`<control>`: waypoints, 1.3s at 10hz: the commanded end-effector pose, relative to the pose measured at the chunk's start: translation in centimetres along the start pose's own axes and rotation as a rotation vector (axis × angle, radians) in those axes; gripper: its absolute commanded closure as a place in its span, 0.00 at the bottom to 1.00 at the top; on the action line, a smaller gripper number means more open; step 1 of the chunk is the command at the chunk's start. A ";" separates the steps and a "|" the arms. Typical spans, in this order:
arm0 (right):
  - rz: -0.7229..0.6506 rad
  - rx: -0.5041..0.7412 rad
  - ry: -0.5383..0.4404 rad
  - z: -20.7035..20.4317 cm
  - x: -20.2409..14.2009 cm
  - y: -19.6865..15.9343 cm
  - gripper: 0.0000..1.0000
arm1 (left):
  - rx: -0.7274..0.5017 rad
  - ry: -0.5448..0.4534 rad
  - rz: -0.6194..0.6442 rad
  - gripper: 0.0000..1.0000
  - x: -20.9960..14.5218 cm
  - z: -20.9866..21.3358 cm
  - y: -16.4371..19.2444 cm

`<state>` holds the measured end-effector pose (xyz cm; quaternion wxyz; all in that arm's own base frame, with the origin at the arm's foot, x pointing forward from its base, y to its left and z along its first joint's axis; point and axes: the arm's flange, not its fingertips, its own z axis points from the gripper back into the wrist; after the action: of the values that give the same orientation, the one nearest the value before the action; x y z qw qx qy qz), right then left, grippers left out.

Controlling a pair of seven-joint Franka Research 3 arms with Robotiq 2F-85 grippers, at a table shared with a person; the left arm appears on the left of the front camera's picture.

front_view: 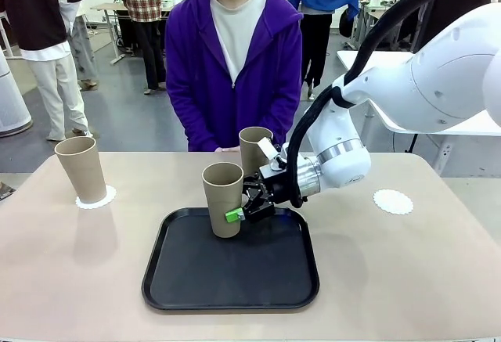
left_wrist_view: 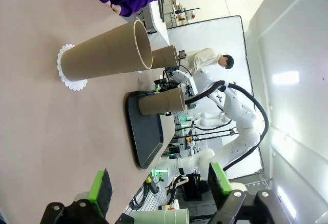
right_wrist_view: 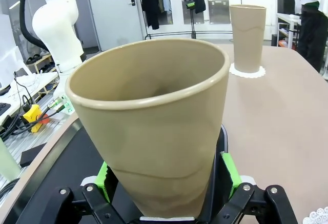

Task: Place coasters on the table and set cups on them.
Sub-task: Take one Reusable plastic cup from the Flat Tray and place it on a coaster set by the human.

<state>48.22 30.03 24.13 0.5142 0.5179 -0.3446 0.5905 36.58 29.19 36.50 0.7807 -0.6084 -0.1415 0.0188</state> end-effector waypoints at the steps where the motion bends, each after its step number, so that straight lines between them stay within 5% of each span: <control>1: 0.015 0.032 0.000 -0.2 0.0 -0.5 0.00 | 0.002 -0.002 0.000 0.00 -0.1 0.1 -0.2; 3: 0.037 0.050 -0.004 -0.7 0.1 -0.3 0.00 | 0.002 -0.002 0.000 0.00 -0.1 0.1 -0.2; 4: 0.045 0.069 -0.024 -0.8 0.0 -0.4 0.47 | 0.002 -0.002 0.000 0.00 -0.1 0.1 -0.2; 5: 0.049 0.070 -0.014 -0.7 -0.1 -0.3 0.59 | 0.002 -0.002 0.000 0.00 -0.1 0.1 -0.2; 6: 0.048 0.071 -0.016 -0.6 -0.1 -0.3 1.00 | 0.002 -0.002 0.000 0.00 -0.1 0.1 -0.2; 8: 0.056 0.074 -0.017 -0.4 -0.2 -0.2 1.00 | 0.002 -0.002 0.000 0.00 -0.1 0.1 -0.2; 9: 0.060 0.070 -0.020 -0.3 0.0 0.0 0.76 | 0.002 -0.002 0.000 0.00 -0.1 0.1 -0.2; 13: -0.032 -0.068 -0.077 3.6 7.5 4.7 0.76 | 0.002 -0.002 0.000 0.00 -0.1 0.1 -0.2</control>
<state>47.08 28.93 28.82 0.5060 0.5264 -0.3613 0.5800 36.58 29.20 36.49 0.7806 -0.6085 -0.1414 0.0189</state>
